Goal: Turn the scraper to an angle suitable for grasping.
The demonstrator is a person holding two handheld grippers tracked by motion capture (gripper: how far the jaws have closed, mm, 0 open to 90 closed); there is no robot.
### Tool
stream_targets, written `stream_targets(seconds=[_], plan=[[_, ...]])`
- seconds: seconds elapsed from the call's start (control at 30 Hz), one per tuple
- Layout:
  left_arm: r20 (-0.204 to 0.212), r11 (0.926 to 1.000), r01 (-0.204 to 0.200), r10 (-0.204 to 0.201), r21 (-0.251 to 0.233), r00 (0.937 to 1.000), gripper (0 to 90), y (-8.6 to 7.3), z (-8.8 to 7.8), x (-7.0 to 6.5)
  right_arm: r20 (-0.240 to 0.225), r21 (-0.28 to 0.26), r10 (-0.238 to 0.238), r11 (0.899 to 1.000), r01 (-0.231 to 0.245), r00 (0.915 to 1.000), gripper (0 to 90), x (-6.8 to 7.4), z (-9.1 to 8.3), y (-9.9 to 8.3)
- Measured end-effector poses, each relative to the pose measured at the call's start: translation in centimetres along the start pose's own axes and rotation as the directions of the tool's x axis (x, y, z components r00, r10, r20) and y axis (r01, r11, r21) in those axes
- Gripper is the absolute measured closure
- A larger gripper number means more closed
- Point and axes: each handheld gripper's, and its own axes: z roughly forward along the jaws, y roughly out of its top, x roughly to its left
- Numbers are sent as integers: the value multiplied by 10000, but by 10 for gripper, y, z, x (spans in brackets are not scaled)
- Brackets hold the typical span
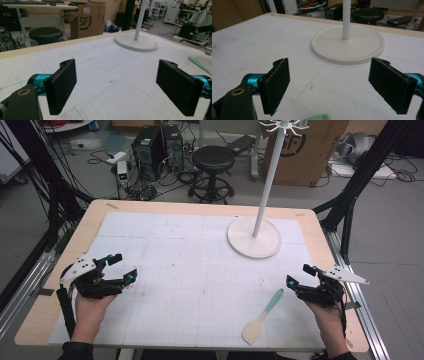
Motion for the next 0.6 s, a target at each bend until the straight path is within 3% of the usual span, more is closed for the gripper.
stream_targets(seconds=[0.4, 0.6], plan=[[-246, 9999, -160, 159, -14, 9996, 175, 2, 3, 3, -5, -243, -56, 9997, 56, 10000, 168, -3, 2, 8], [-361, 9999, -155, 157, 67, 9992, 177, 2, 4, 7, 76, -90, -262, 9996, 263, 9996, 204, -2, 5, 9]])
